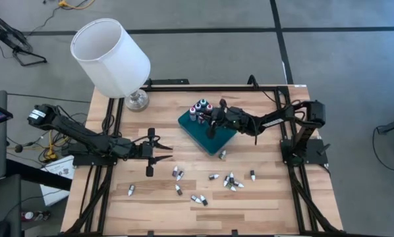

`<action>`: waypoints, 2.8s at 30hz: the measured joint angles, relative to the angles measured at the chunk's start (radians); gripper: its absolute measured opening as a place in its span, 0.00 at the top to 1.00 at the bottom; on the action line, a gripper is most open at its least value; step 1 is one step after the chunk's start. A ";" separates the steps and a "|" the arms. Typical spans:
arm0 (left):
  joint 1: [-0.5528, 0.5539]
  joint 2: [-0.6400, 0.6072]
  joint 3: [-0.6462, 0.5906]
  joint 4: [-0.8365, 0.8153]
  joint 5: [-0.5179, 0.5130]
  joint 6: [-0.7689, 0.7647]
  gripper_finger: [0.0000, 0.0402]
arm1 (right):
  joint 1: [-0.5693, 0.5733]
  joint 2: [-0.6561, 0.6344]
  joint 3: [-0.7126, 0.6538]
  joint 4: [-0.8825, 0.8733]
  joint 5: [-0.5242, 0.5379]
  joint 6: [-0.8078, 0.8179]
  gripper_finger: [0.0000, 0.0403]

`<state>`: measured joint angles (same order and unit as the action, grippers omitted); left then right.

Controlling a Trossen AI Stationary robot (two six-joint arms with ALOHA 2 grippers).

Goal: Pick & Place food coloring
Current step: Put the large red food coloring bottle into the blue bin, then put the small green food coloring bottle into the blue bin

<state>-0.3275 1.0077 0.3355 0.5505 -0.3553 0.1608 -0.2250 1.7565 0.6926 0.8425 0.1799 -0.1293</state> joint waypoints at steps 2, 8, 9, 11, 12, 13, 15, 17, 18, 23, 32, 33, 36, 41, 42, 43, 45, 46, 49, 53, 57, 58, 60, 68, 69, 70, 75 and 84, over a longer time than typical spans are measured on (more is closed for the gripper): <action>0.000 0.000 0.000 0.000 0.000 0.000 0.72 | 0.000 0.000 0.000 0.002 0.000 -0.003 0.88; 0.000 0.000 0.000 0.000 0.000 0.000 0.72 | 0.000 0.000 0.000 0.005 0.003 -0.029 0.88; 0.000 0.000 0.000 0.000 0.000 0.000 0.72 | 0.000 0.000 0.000 0.005 0.003 -0.032 0.88; 0.000 0.000 0.000 0.000 0.000 0.000 0.72 | -0.001 0.000 0.000 0.005 0.004 -0.037 0.88; 0.000 0.000 0.000 0.000 0.000 0.000 0.72 | -0.004 0.000 0.000 0.005 0.005 -0.037 0.88; 0.000 0.000 0.000 0.000 0.000 0.000 0.72 | -0.007 0.000 0.000 0.004 0.005 -0.037 0.88; 0.000 0.000 0.000 -0.001 0.000 0.000 0.72 | -0.014 0.000 0.000 0.003 0.005 -0.037 0.88; 0.000 0.000 0.000 -0.001 0.000 0.000 0.72 | -0.015 0.000 0.000 0.002 0.006 -0.037 0.88; 0.000 0.000 0.000 -0.001 0.000 0.000 0.72 | -0.018 0.000 0.000 0.003 0.006 -0.038 0.88; 0.000 0.000 0.000 -0.001 0.000 0.000 0.72 | -0.027 0.000 0.000 -0.005 0.006 -0.037 0.88; 0.000 0.000 0.000 -0.001 0.000 0.000 0.72 | -0.033 0.000 0.000 -0.021 0.000 -0.039 0.88; 0.000 0.000 0.000 -0.001 0.000 0.000 0.72 | -0.033 0.000 0.000 -0.021 0.000 -0.039 0.88; 0.000 0.000 0.000 -0.001 0.000 0.000 0.72 | -0.033 0.000 0.000 -0.021 0.000 -0.039 0.88; 0.000 0.000 0.000 -0.001 0.000 0.000 0.72 | -0.042 0.000 0.000 -0.021 0.000 -0.037 0.86; 0.000 0.000 0.000 -0.001 0.000 0.000 0.72 | -0.045 0.000 0.000 -0.021 0.000 -0.037 0.86; 0.000 0.000 0.000 -0.002 0.000 0.000 0.72 | -0.047 0.000 0.000 -0.022 0.000 -0.036 0.86; 0.000 0.000 0.000 -0.002 0.000 0.000 0.72 | -0.048 0.000 0.000 -0.022 0.000 -0.036 0.86; 0.000 0.000 0.000 -0.002 0.000 0.000 0.72 | -0.048 0.000 0.000 -0.022 0.000 -0.036 0.85; 0.000 0.000 0.000 -0.002 0.000 0.000 0.72 | -0.048 0.000 0.000 -0.022 0.000 -0.036 0.85; 0.000 0.000 0.000 -0.002 0.000 0.000 0.72 | -0.047 -0.001 0.000 -0.021 0.000 -0.036 0.85; 0.000 0.000 0.000 -0.002 0.000 0.000 0.72 | -0.047 -0.001 0.000 -0.020 0.000 -0.036 0.85; 0.000 0.000 0.000 -0.002 0.000 0.000 0.72 | -0.048 -0.001 0.000 -0.020 0.000 -0.036 0.85; 0.000 0.000 0.000 -0.001 0.000 0.000 0.72 | -0.051 -0.001 0.000 -0.020 0.000 -0.035 0.85; 0.000 0.000 0.000 -0.002 0.000 0.000 0.72 | -0.059 -0.001 0.000 -0.019 -0.015 -0.027 0.85; 0.000 0.000 0.000 -0.003 0.000 0.000 0.72 | -0.058 -0.001 0.000 -0.019 -0.021 -0.035 0.85; 0.000 0.000 0.000 -0.005 0.000 0.000 0.72 | -0.057 -0.003 0.000 -0.018 -0.023 -0.045 0.85; 0.000 0.000 0.000 -0.022 0.000 0.000 0.72 | -0.032 -0.051 0.000 -0.023 -0.022 -0.076 0.85; 0.000 0.000 0.000 -0.087 0.013 -0.027 0.72 | 0.098 -0.286 0.000 -0.265 0.053 -0.193 0.85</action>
<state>-0.3275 1.0080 0.3355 0.4631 -0.3421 0.1334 -0.1273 1.4705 0.6922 0.5775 0.2328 -0.3223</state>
